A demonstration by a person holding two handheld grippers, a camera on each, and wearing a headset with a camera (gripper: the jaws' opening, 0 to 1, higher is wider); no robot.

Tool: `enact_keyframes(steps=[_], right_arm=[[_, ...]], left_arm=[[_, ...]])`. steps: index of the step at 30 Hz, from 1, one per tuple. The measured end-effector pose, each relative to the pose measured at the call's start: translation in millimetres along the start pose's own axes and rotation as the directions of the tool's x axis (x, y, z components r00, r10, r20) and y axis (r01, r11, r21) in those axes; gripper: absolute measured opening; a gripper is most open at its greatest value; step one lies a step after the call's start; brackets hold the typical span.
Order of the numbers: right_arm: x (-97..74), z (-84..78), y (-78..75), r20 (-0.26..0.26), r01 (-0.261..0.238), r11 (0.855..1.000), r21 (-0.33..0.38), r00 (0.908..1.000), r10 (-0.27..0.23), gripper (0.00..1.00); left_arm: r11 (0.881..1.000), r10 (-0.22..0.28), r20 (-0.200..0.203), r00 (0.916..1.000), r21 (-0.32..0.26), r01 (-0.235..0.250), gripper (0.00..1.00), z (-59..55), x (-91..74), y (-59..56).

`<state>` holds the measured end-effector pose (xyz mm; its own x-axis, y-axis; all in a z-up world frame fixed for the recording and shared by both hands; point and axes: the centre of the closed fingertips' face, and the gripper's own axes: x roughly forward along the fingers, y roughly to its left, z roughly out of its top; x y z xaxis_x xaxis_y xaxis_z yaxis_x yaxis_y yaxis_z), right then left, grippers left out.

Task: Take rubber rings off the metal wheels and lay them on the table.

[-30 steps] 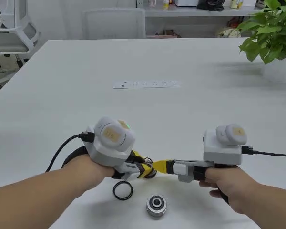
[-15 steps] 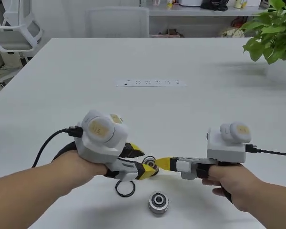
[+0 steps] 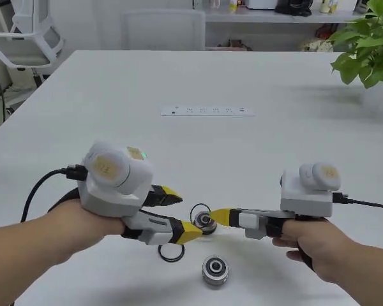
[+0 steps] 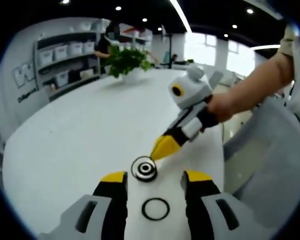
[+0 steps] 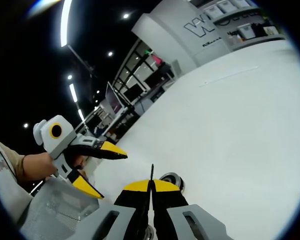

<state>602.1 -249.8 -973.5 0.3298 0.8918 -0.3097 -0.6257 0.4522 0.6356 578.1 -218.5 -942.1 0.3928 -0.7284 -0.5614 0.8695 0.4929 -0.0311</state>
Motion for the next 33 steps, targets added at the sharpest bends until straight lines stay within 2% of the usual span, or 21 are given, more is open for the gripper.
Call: enact_keyframes(steps=[12,21,33], right_arm=[[2.4,3.5,10.7,-0.002,-0.028,1.000,-0.005,0.9996,0.028,0.00],[4.6,7.5,21.8,-0.002,-0.057,0.998,-0.013,0.9984,0.057,0.00],[12.3,7.5,37.1,-0.011,-0.097,0.995,-0.014,0.9953,0.097,0.00]], left_arm=[[0.999,0.021,0.022,0.9995,-0.028,-0.020,0.52,-1.6,-20.9,5.1],[0.999,0.036,0.018,0.9992,-0.032,-0.035,0.56,-8.8,-32.3,6.7],[0.997,0.066,0.011,0.9978,-0.046,-0.065,0.62,-21.8,-55.7,10.1]])
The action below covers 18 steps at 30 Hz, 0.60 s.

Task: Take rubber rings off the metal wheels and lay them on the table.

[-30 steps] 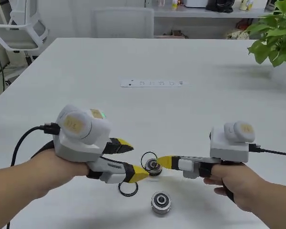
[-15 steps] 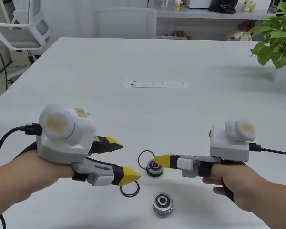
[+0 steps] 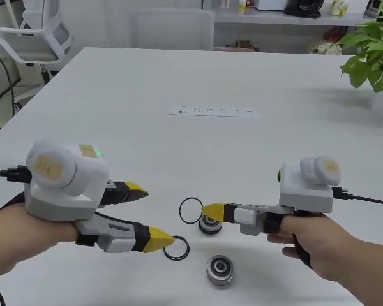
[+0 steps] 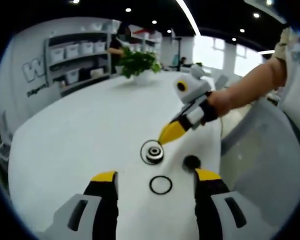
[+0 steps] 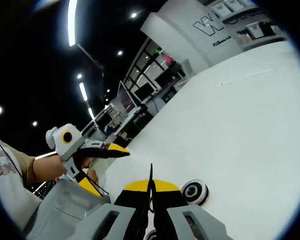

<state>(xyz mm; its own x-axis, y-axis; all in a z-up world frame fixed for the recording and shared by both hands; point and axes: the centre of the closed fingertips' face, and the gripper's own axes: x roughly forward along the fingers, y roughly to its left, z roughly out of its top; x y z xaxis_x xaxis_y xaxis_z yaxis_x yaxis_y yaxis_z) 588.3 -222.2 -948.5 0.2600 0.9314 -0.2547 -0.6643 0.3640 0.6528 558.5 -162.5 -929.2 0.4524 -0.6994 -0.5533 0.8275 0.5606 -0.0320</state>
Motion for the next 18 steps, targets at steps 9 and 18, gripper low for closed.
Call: enact_keyframes(steps=[9,18], right_arm=[[8.6,-6.5,5.7,-0.029,-0.020,1.000,0.000,0.9994,0.020,0.00],[14.5,-15.6,8.5,-0.065,-0.033,0.999,0.005,0.9973,0.033,0.00]], left_arm=[[1.000,0.015,-0.007,0.9999,-0.011,-0.016,0.67,-9.5,-11.1,-2.5],[1.000,0.020,-0.014,0.9997,-0.017,-0.021,0.71,-16.6,-16.9,-3.7]])
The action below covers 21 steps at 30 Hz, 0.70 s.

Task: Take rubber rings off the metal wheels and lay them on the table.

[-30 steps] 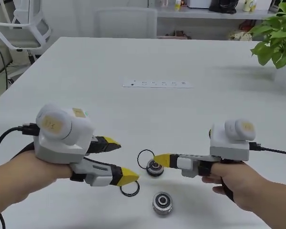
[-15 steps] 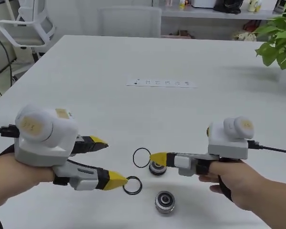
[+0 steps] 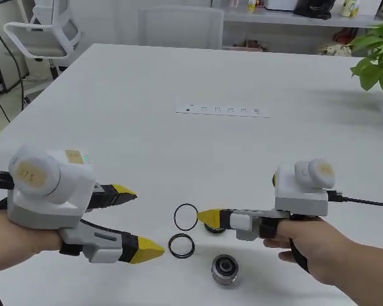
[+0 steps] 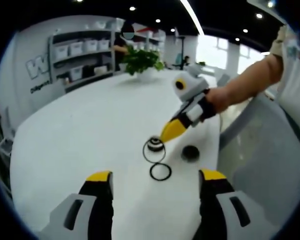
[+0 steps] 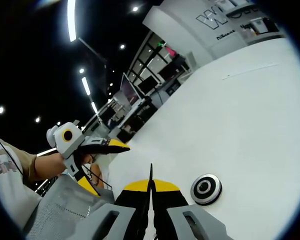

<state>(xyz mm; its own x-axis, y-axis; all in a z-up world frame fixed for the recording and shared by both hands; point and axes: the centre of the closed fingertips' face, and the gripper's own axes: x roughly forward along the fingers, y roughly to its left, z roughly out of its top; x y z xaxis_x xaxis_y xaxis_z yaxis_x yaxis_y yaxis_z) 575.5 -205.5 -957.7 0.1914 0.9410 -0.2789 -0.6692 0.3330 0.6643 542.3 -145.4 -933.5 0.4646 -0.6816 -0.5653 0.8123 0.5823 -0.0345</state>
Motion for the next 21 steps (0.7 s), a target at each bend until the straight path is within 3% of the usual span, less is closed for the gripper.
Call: enact_keyframes(steps=[21], right_arm=[[9.3,-22.0,-2.9,-0.080,-0.005,1.000,0.030,0.9967,0.007,0.00]], left_arm=[[1.000,0.017,-0.007,0.9998,-0.013,-0.017,0.73,-12.3,-9.5,2.2]])
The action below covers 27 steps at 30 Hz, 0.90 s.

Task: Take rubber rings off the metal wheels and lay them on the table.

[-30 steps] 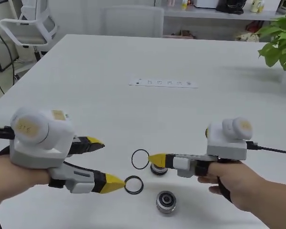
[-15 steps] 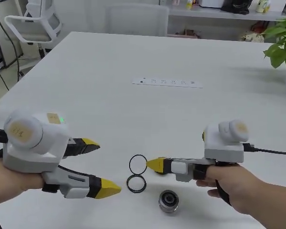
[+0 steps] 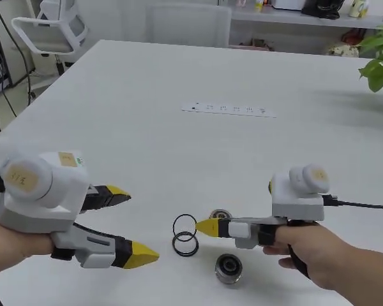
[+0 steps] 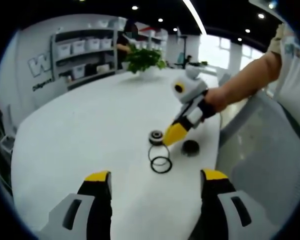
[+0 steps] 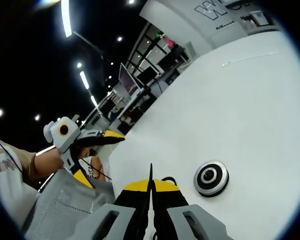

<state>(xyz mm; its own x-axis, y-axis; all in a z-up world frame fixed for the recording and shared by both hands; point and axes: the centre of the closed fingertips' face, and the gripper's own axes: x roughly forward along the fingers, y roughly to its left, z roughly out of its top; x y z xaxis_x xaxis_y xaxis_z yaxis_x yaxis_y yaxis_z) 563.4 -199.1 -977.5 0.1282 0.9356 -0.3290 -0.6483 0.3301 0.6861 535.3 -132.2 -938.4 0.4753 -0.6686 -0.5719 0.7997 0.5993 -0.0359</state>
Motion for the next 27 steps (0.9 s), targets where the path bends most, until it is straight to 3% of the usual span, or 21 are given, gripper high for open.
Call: enact_keyframes(steps=[16,27], right_arm=[[7.5,-19.0,-7.6,-0.068,0.020,0.999,0.035,0.9976,-0.018,0.00],[6.9,-19.2,-14.5,-0.057,0.045,0.997,0.070,0.9975,-0.041,0.00]], left_arm=[[1.000,0.000,-0.006,1.0000,-0.009,0.000,0.73,-5.1,-0.8,-0.7],[1.000,-0.003,-0.016,0.9999,-0.013,0.002,0.73,-8.0,0.0,-2.3]])
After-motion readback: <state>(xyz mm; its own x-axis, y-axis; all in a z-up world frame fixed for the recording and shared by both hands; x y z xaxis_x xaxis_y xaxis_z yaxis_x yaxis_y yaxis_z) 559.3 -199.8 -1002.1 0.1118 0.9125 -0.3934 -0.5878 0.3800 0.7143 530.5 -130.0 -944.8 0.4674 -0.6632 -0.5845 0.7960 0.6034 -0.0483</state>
